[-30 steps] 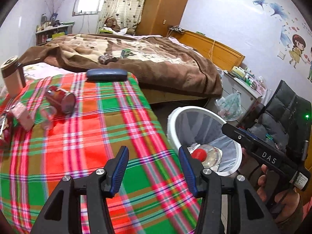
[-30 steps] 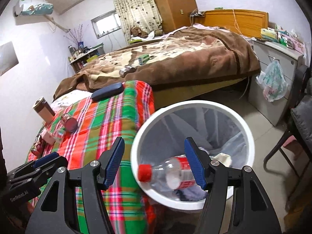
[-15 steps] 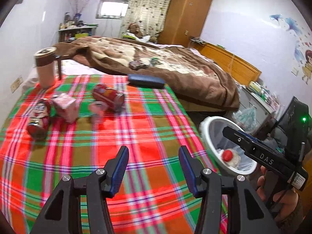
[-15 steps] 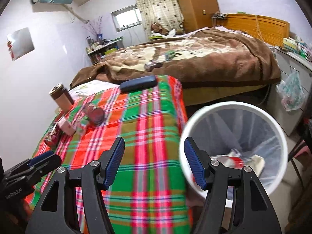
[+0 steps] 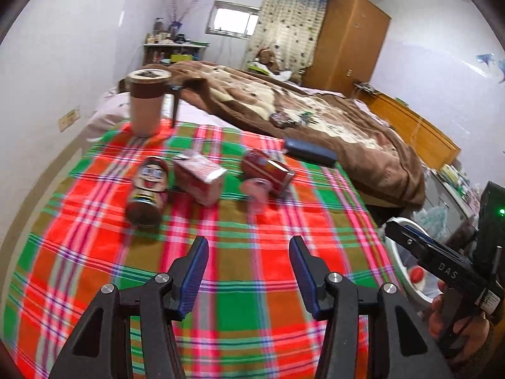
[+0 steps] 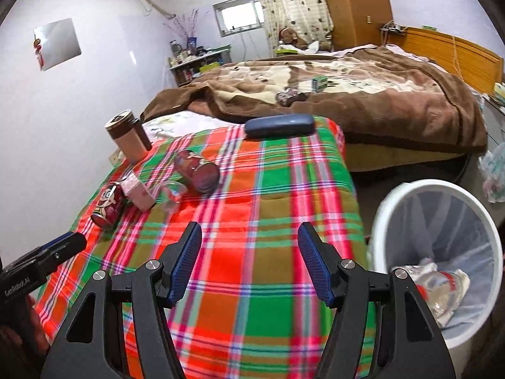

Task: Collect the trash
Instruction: 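Move both tools back over the bed toward the red can and carton, then grasp the red cartoon-face can with the left tool while the right tool grasps the white carton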

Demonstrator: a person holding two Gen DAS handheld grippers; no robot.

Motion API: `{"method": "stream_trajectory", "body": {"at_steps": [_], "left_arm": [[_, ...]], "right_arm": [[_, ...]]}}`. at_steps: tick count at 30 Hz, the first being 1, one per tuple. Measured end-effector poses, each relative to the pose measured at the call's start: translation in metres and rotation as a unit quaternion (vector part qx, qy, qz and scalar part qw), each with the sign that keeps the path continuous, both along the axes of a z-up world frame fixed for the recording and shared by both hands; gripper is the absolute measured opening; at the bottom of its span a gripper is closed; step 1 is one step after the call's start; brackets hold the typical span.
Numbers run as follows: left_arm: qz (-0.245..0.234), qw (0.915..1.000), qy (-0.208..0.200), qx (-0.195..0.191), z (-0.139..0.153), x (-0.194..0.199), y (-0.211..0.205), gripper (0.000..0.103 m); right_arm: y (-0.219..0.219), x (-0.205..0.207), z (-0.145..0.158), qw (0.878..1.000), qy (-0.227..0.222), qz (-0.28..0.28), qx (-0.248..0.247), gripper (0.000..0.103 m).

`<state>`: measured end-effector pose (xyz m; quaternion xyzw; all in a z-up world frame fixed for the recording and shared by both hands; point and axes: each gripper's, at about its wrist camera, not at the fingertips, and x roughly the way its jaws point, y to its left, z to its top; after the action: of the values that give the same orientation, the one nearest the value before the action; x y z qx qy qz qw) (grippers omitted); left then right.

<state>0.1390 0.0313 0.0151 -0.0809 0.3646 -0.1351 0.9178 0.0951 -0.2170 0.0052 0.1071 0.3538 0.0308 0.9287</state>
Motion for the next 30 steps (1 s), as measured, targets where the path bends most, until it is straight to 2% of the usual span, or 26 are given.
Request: {"method": "stream_trajectory", "body": {"at_steps": [12, 16, 19, 30], "left_arm": [[0.067, 0.9973, 0.024, 0.018, -0.023, 0.049, 0.062, 0.053], [0.070, 0.9967, 0.034, 0.023, -0.031, 0.070, 0.071, 0.057], [0.064, 0.9973, 0.036, 0.007, -0.034, 0.084, 0.078, 0.057], [0.032, 0.9971, 0.062, 0.032, -0.047, 0.122, 0.075, 0.057]], "right_arm": [[0.046, 0.040, -0.006, 0.999, 0.014, 0.051, -0.011, 0.065], [0.061, 0.058, -0.010, 0.997, 0.021, 0.067, -0.019, 0.065], [0.075, 0.072, -0.009, 0.996, 0.019, 0.085, -0.026, 0.065], [0.114, 0.110, -0.013, 0.990, 0.018, 0.136, -0.032, 0.065]]}}
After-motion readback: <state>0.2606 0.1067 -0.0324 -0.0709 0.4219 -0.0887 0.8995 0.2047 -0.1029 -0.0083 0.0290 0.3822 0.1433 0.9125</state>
